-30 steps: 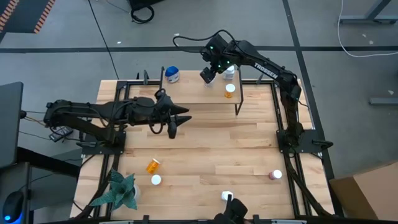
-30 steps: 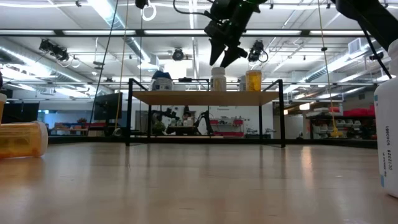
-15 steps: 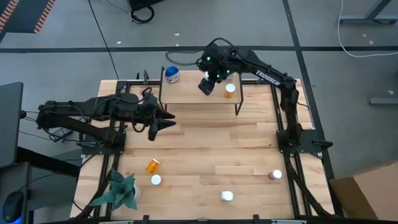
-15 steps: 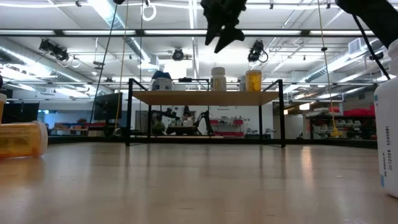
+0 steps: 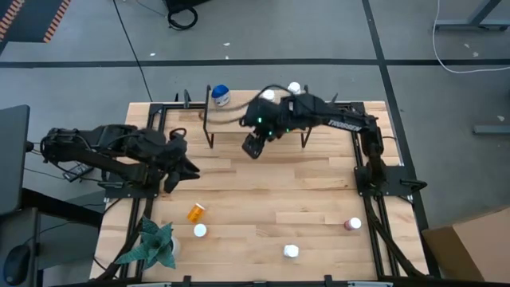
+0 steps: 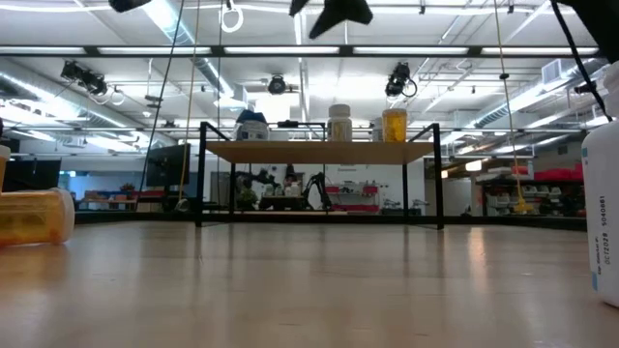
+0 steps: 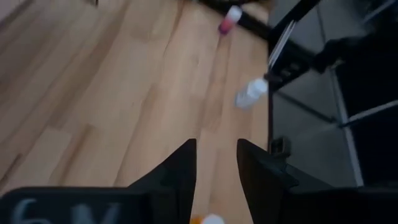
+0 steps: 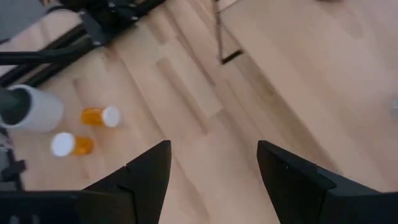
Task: Pick and place medicine bottles onto shelf by color
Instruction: Put the bottom orange pill bottle on the shelf
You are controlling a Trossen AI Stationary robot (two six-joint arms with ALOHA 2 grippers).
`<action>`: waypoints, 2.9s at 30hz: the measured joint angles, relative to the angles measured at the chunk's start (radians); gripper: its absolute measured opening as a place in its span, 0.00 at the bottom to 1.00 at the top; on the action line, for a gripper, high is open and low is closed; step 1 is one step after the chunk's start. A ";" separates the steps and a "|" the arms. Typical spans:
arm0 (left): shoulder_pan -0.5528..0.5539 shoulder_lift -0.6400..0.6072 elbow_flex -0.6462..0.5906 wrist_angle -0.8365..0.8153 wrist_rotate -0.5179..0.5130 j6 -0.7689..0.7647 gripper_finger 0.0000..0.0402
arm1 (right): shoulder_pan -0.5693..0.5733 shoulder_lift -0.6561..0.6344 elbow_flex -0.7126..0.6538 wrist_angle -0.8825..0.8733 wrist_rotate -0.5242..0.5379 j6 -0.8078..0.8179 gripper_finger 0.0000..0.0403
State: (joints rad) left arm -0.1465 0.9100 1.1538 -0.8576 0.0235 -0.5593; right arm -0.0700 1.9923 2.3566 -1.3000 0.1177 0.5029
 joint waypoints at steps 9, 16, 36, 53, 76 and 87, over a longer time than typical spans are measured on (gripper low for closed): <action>-0.002 0.043 0.000 -0.274 0.043 -0.067 0.42 | 0.107 0.000 0.000 0.048 0.137 0.190 0.61; -0.002 0.073 0.000 -0.380 0.125 -0.092 0.61 | 0.142 0.000 0.000 0.052 0.139 0.357 0.61; 0.003 0.232 0.000 -0.438 0.289 -0.077 0.63 | 0.343 0.002 -0.013 0.008 0.105 0.566 0.61; -0.084 0.282 0.002 -0.003 0.277 -0.418 0.57 | 0.655 0.001 -0.013 0.033 0.149 0.837 0.61; -0.328 0.464 0.086 -0.009 -0.029 -0.301 0.48 | 0.799 0.001 -0.013 -0.019 0.328 0.646 0.61; -0.381 0.586 0.123 -0.156 0.194 -0.080 0.50 | 0.855 0.001 -0.013 -0.062 0.475 0.716 0.61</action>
State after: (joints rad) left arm -0.5278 1.4963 1.2770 -1.0139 0.2176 -0.6389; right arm 0.7854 1.9934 2.3440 -1.3616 0.5927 1.2185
